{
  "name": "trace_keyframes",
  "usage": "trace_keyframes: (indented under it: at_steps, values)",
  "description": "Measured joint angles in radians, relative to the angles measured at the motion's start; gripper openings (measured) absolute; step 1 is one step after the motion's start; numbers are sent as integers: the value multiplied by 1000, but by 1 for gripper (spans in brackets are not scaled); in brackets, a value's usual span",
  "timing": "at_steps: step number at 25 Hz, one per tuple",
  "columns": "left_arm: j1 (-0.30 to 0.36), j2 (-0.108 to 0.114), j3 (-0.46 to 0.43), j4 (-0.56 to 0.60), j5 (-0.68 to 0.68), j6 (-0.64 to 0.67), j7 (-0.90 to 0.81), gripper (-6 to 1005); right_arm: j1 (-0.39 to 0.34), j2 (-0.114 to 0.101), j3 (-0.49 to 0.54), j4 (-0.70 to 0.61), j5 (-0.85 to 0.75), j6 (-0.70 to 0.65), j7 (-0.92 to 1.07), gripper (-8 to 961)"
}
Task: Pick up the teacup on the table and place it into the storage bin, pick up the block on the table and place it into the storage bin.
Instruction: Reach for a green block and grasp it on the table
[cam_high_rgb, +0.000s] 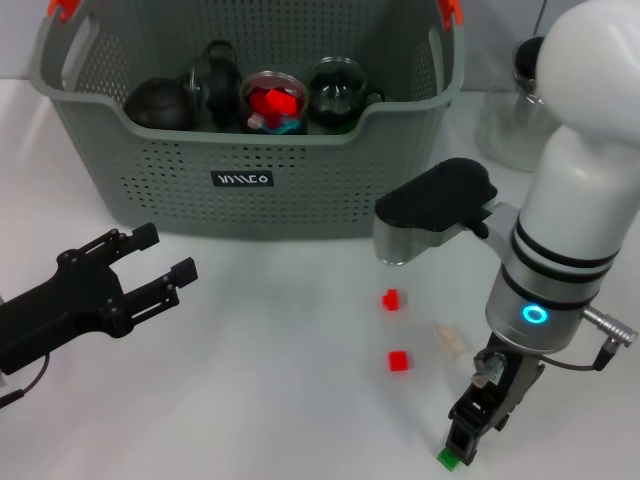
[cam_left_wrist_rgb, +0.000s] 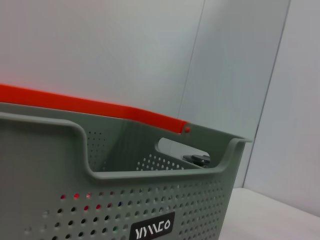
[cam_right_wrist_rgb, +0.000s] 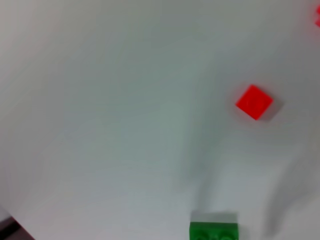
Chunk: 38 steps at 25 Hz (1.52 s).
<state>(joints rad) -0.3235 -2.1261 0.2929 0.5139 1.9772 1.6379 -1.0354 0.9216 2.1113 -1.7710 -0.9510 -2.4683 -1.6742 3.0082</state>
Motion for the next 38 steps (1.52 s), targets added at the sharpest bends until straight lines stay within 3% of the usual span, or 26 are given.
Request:
trace_keyframes:
  at_steps: [11, 21, 38]
  values:
    - [4, 0, 0, 0, 0, -9, 1, 752, 41, 11, -38, 28, 25, 30, 1, 575]
    - [2, 0, 0, -1, 1, -9, 2, 752, 91, 10, -45, 131, 76, 43, 2, 568]
    - [1, 0, 0, -2, -3, -9, 2, 753, 116, 12, -130, 126, 74, 78, 2, 567]
